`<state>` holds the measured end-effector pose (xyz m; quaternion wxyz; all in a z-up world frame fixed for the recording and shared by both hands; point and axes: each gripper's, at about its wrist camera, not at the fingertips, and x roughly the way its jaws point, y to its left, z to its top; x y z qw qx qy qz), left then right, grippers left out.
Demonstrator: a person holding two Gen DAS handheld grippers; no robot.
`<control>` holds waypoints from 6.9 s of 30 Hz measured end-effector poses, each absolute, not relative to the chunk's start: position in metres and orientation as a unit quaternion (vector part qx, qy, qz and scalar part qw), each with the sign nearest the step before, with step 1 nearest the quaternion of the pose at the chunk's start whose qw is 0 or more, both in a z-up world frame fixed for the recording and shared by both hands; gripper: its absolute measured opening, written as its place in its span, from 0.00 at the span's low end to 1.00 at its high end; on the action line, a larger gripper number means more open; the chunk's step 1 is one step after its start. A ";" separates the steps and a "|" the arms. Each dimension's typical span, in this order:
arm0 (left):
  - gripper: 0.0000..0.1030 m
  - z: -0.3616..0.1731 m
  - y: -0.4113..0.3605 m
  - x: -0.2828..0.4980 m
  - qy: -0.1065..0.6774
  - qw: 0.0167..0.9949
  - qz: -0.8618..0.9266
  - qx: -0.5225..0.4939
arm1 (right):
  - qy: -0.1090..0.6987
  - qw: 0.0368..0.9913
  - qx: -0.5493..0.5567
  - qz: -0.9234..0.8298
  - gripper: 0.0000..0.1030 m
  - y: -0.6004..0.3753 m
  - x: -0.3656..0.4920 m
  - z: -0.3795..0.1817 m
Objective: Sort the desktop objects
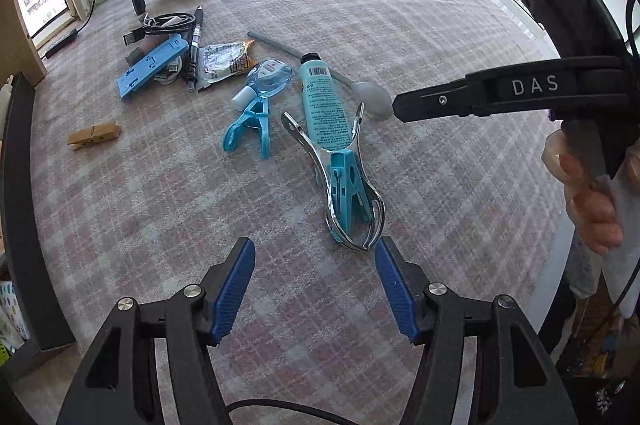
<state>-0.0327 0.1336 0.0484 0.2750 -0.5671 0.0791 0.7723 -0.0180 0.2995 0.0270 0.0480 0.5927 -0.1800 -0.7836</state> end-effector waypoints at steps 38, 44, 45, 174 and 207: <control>0.11 0.065 0.131 -0.029 0.053 0.281 0.814 -0.506 | -0.262 0.026 0.589 -0.764 0.03 0.273 -0.057 0.055; 0.12 0.064 0.128 -0.034 0.023 0.274 0.809 -0.519 | -0.258 0.027 0.588 -0.766 0.03 0.269 -0.058 0.057; 0.13 0.068 0.127 -0.031 0.021 0.273 0.810 -0.518 | -0.255 0.030 0.588 -0.767 0.03 0.266 -0.058 0.058; 0.36 0.080 0.094 -0.125 0.048 0.238 0.816 -0.525 | -0.179 -0.035 0.591 -0.786 0.31 0.288 -0.073 0.030; 0.28 0.031 0.134 -0.111 0.105 0.286 0.780 -0.547 | -0.165 -0.049 0.614 -0.771 0.27 0.255 -0.097 0.006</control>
